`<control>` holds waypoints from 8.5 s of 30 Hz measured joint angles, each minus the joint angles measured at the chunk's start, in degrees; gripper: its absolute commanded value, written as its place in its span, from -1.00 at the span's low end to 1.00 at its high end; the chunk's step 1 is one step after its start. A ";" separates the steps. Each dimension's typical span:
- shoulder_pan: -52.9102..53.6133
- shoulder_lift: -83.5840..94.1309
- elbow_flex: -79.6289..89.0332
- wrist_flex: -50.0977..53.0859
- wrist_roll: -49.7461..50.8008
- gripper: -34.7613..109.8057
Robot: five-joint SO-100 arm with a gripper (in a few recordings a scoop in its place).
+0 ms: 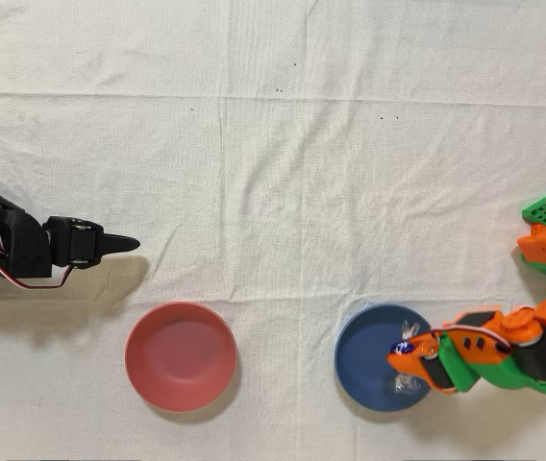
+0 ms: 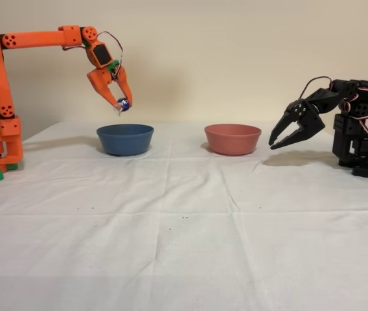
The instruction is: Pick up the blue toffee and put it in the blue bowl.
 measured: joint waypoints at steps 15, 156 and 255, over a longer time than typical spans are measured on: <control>-1.14 -5.80 0.00 -4.04 2.46 -0.19; 32.52 93.43 87.10 -6.86 -7.38 -0.52; 32.52 93.60 87.10 -6.86 -7.38 -0.52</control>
